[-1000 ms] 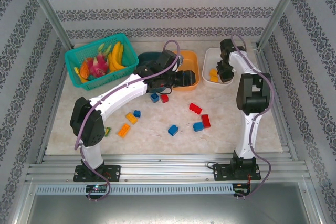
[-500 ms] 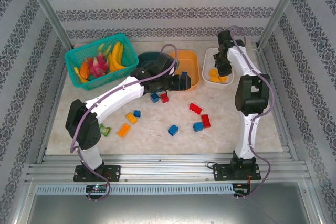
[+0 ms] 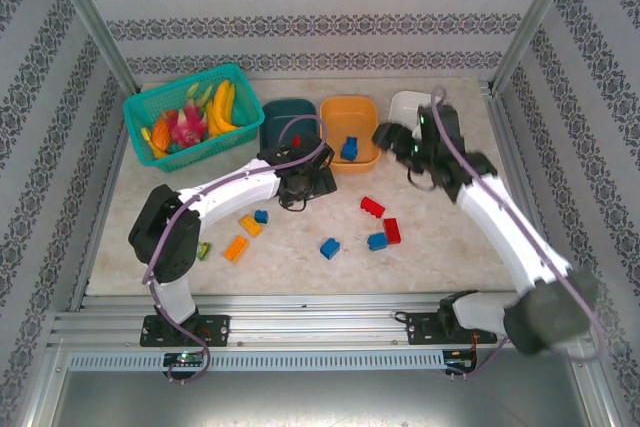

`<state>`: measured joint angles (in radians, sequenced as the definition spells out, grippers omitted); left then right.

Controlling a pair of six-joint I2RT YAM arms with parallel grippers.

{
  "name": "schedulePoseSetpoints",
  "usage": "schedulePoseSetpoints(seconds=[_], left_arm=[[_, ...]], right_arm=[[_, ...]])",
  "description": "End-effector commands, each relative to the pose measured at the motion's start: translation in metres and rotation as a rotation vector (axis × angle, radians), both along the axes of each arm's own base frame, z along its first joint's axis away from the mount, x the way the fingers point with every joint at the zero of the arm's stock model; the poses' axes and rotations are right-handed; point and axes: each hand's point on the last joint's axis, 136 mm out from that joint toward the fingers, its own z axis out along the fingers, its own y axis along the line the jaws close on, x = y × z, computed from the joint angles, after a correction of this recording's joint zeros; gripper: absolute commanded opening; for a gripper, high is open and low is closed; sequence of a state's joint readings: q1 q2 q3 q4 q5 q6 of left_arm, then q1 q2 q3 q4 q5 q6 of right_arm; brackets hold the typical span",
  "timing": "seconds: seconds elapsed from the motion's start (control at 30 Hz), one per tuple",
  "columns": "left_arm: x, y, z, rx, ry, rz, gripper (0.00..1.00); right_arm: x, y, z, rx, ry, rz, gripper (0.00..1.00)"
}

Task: Sort the legos into containers by color

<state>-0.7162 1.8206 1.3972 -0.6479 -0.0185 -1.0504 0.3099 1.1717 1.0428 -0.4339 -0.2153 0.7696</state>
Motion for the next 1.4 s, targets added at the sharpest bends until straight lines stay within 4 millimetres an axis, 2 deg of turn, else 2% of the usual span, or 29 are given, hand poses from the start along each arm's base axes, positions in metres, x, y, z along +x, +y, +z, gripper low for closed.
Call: schedulePoseSetpoints(seconds=[0.0, 0.07, 0.13, 0.3, 0.6, 0.83, 1.1, 1.23, 1.33, 1.37], left_arm=[[0.001, 0.004, -0.021, 0.044, 0.028, 0.131, 0.88], [0.005, 0.001, -0.030, 0.035, 0.030, 0.164, 0.88], [0.011, -0.001, -0.036, 0.041, 0.030, 0.189, 0.86], [0.023, -0.004, -0.042, 0.065, 0.017, 0.235, 0.80], [0.034, -0.016, -0.051, 0.087, 0.014, 0.287, 0.74], [0.042, -0.013, -0.056, 0.139, 0.007, 0.309, 0.63], [0.040, -0.004, -0.058, 0.214, 0.024, 0.310, 0.61], [0.046, -0.004, -0.062, 0.225, 0.016, 0.292, 0.60], [0.050, -0.008, -0.066, 0.221, 0.020, 0.278, 0.52], [0.051, -0.007, -0.066, 0.224, 0.018, 0.276, 0.47]], right_arm=[[-0.054, 0.026, -0.014, 0.018, -0.059, 0.262, 0.75], [-0.080, 0.022, -0.024, 0.050, -0.046, 0.270, 0.76], [-0.097, 0.016, -0.033, 0.068, -0.037, 0.256, 0.77], [-0.116, 0.013, -0.050, 0.090, 0.003, 0.260, 0.78], [-0.108, 0.019, -0.046, 0.069, 0.003, 0.301, 0.78], [-0.108, 0.017, -0.047, 0.082, 0.011, 0.294, 0.78], [-0.108, 0.012, -0.049, 0.094, 0.020, 0.270, 0.78], [-0.106, 0.012, -0.050, 0.099, 0.027, 0.267, 0.78], [-0.105, 0.012, -0.050, 0.097, 0.030, 0.265, 0.78], [-0.105, 0.012, -0.051, 0.097, 0.032, 0.264, 0.78]])
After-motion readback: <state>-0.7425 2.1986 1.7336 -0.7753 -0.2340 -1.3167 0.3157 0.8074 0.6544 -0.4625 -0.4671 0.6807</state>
